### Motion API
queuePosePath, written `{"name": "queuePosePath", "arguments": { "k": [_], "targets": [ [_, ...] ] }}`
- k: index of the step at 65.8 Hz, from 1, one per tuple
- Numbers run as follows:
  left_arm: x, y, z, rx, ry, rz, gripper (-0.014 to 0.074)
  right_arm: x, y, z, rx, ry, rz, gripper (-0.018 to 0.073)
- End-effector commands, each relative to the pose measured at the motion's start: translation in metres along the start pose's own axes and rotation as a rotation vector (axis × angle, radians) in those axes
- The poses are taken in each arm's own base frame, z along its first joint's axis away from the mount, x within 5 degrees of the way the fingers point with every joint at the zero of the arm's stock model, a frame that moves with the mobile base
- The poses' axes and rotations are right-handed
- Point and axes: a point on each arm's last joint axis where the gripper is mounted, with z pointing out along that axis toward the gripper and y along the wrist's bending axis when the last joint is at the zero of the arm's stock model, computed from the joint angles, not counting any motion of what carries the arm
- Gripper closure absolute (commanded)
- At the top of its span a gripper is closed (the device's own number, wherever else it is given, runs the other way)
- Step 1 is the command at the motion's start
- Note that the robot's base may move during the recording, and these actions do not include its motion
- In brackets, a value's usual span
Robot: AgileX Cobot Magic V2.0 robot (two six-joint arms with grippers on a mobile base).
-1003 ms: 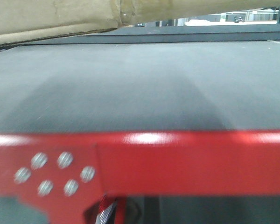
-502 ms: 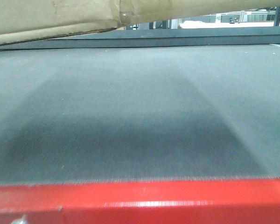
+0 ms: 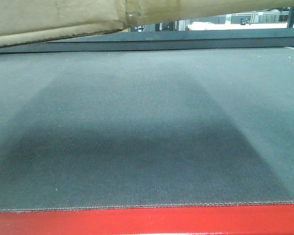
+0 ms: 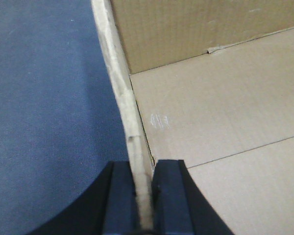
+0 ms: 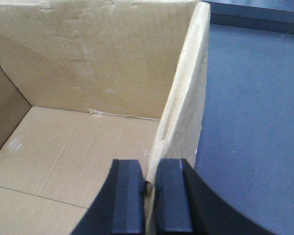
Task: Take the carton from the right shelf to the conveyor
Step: 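Carry the carton with both grippers out over the grey conveyor belt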
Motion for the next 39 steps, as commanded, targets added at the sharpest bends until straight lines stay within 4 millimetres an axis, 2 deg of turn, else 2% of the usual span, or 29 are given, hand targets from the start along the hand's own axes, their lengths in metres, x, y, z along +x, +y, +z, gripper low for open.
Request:
{"name": "queuePosePath", "arguments": {
  "k": [1, 39],
  "targets": [
    [-0.0022, -0.0042, -0.0045, 0.048, -0.039, 0.002, 0.061, -0.0072, 0.0019, -0.0071, -0.024, -0.082, -0.006, 0.0631],
    [-0.0022, -0.0042, -0.0045, 0.048, -0.039, 0.002, 0.061, -0.0072, 0.0019, -0.0071, -0.024, -0.082, -0.006, 0.0631]
  ]
}}
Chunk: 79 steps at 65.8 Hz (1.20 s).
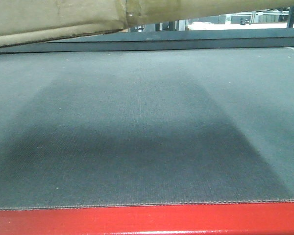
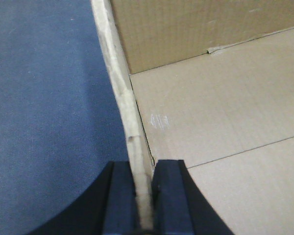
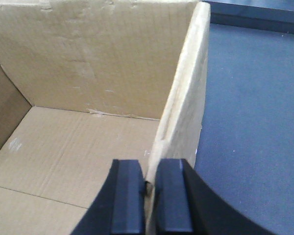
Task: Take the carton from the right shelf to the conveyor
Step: 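Carry the carton with both grippers out over the grey conveyor belt, then lower the carton onto the belt and open both grippers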
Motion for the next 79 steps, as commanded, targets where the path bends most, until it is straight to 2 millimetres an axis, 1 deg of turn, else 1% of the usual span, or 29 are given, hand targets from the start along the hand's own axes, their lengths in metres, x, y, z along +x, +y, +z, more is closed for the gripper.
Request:
{"name": "queuePosePath", "arguments": {
  "k": [1, 11, 17, 22, 27, 36, 42, 46, 54, 57, 62, 70, 75, 77, 79],
  "targets": [
    [-0.002, -0.004, -0.004, 0.048, -0.039, 0.002, 0.061, -0.007, 0.002, -0.007, -0.024, -0.082, -0.006, 0.0631],
    [-0.003, -0.005, -0.004, 0.05, -0.045, 0.002, 0.061, -0.006, 0.002, -0.007, -0.022, -0.064, -0.005, 0.0631],
    [-0.009, -0.004, -0.004, 0.065, -0.109, -0.005, 0.061, -0.003, 0.002, -0.006, -0.022, -0.04, -0.003, 0.0629],
    [-0.014, -0.001, 0.001, 0.062, -0.135, -0.028, 0.061, -0.002, 0.0, -0.001, -0.01, -0.016, 0.004, 0.0629],
    [-0.018, 0.006, 0.013, 0.046, -0.124, -0.066, 0.061, -0.001, -0.007, 0.008, 0.02, 0.016, 0.017, 0.0629],
    [-0.026, 0.016, 0.051, 0.042, -0.086, -0.137, 0.061, 0.002, -0.025, 0.037, 0.081, 0.086, 0.052, 0.0629],
    [-0.03, 0.021, 0.076, 0.028, -0.075, -0.147, 0.061, 0.005, -0.033, 0.062, 0.109, 0.135, 0.066, 0.0629],
    [-0.032, 0.023, 0.094, 0.014, -0.062, -0.148, 0.061, 0.008, -0.039, 0.083, 0.123, 0.169, 0.072, 0.0629],
    [-0.032, 0.028, 0.123, -0.015, -0.036, -0.131, 0.061, 0.014, -0.042, 0.119, 0.128, 0.198, 0.07, 0.0629],
    [-0.032, 0.028, 0.134, -0.021, -0.024, -0.124, 0.061, 0.016, -0.043, 0.129, 0.128, 0.205, 0.069, 0.0629],
    [-0.029, 0.031, 0.154, -0.035, 0.006, -0.124, 0.061, 0.022, -0.045, 0.155, 0.132, 0.225, 0.065, 0.0629],
    [-0.025, 0.032, 0.18, -0.051, 0.048, -0.116, 0.061, 0.03, -0.047, 0.184, 0.137, 0.236, 0.049, 0.0629],
    [-0.021, 0.032, 0.196, -0.066, 0.067, -0.098, 0.0573, 0.034, -0.048, 0.197, 0.135, 0.247, 0.033, 0.062],
    [-0.02, 0.032, 0.201, -0.068, 0.075, -0.095, 0.0545, 0.036, -0.049, 0.2, 0.135, 0.25, 0.033, 0.0601],
    [-0.019, 0.032, 0.205, -0.07, 0.081, -0.093, 0.0507, 0.038, -0.049, 0.204, 0.136, 0.257, 0.033, 0.0559]
  ]
}}
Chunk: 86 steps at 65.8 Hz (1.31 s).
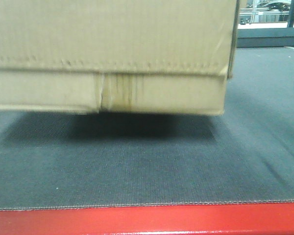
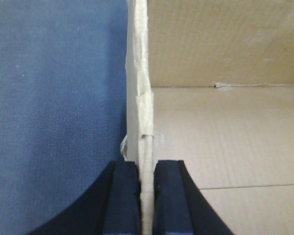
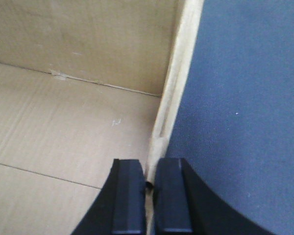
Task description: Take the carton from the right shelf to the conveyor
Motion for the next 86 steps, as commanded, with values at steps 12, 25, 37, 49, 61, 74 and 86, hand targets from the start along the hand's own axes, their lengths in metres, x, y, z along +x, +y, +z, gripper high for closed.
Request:
{"name": "queuePosePath", "arguments": {
  "k": [12, 25, 37, 49, 61, 74, 86],
  "targets": [
    [-0.004, 0.0, 0.014, 0.002, -0.044, 0.008, 0.0111, -0.004, -0.005, 0.011, 0.02, -0.036, -0.03, 0.011],
    [-0.01, 0.001, -0.003, 0.006, -0.075, 0.001, -0.001, -0.014, -0.006, -0.007, 0.024, -0.053, -0.022, 0.0012],
    [-0.015, 0.007, -0.044, 0.002, -0.111, 0.005, -0.0005, -0.027, -0.006, -0.056, 0.017, -0.134, -0.015, 0.0142],
    [-0.011, 0.017, -0.091, -0.031, -0.138, 0.039, 0.0097, -0.023, -0.009, -0.105, 0.019, -0.172, -0.011, 0.0493],
    [-0.005, 0.03, -0.125, -0.099, -0.177, 0.059, 0.0514, -0.009, -0.017, -0.129, 0.08, -0.162, -0.033, 0.0634],
    [0.021, 0.046, -0.133, -0.153, -0.166, 0.066, 0.0575, 0.027, -0.032, -0.127, 0.123, -0.149, 0.005, 0.0637],
    [0.07, 0.07, -0.121, -0.141, -0.142, 0.013, 0.0579, 0.072, -0.052, -0.123, 0.156, -0.149, 0.049, 0.0637]
  ]
}}
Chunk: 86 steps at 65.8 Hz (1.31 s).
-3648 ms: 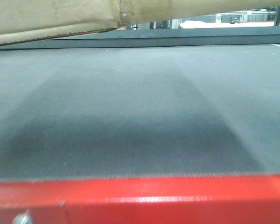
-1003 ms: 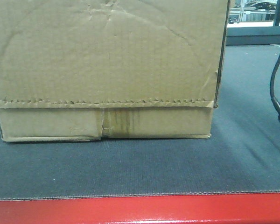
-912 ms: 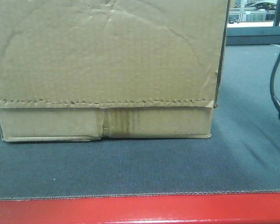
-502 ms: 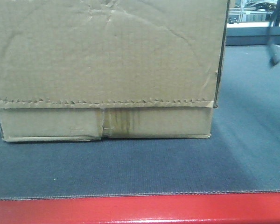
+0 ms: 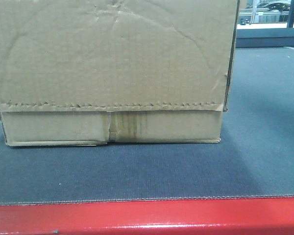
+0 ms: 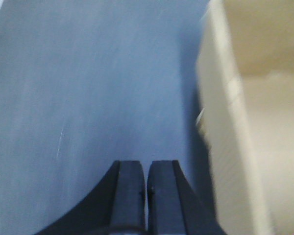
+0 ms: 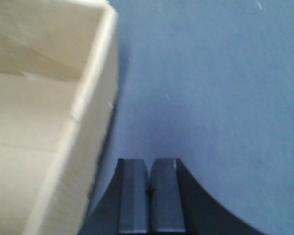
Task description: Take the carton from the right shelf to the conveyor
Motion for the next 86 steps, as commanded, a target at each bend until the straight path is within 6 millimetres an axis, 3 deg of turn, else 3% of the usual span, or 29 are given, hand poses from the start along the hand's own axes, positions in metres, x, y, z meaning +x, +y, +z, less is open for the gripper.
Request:
{"name": "queuePosePath", "arguments": {
  "k": [1, 10, 26, 38, 48, 59, 69, 86],
  "targets": [
    [0.024, 0.008, -0.002, 0.025, -0.03, -0.027, 0.0579, 0.021, -0.013, -0.004, 0.03, -0.036, 0.017, 0.0637],
    [0.075, 0.012, -0.001, 0.072, -0.065, -0.029, 0.0579, 0.058, -0.025, -0.007, 0.051, -0.054, 0.036, 0.0637],
    [0.153, 0.013, -0.021, 0.09, -0.191, -0.039, 0.0579, 0.128, -0.029, -0.019, 0.028, -0.139, 0.027, 0.0637],
    [0.193, 0.016, -0.048, 0.088, -0.335, -0.049, 0.0579, 0.175, -0.03, -0.033, 0.001, -0.273, 0.023, 0.0637],
    [0.212, 0.02, -0.077, 0.085, -0.497, -0.067, 0.0579, 0.209, -0.032, -0.051, -0.013, -0.404, 0.022, 0.0637],
    [0.227, 0.024, -0.103, 0.081, -0.634, -0.083, 0.0579, 0.23, -0.034, -0.076, -0.015, -0.573, 0.0, 0.0637],
    [0.232, 0.025, -0.11, 0.08, -0.674, -0.087, 0.0579, 0.237, -0.035, -0.091, -0.018, -0.663, 0.005, 0.0637],
    [0.232, 0.025, -0.11, 0.08, -0.674, -0.087, 0.0582, 0.235, -0.035, -0.094, -0.024, -0.704, 0.004, 0.0637]
  ]
}}
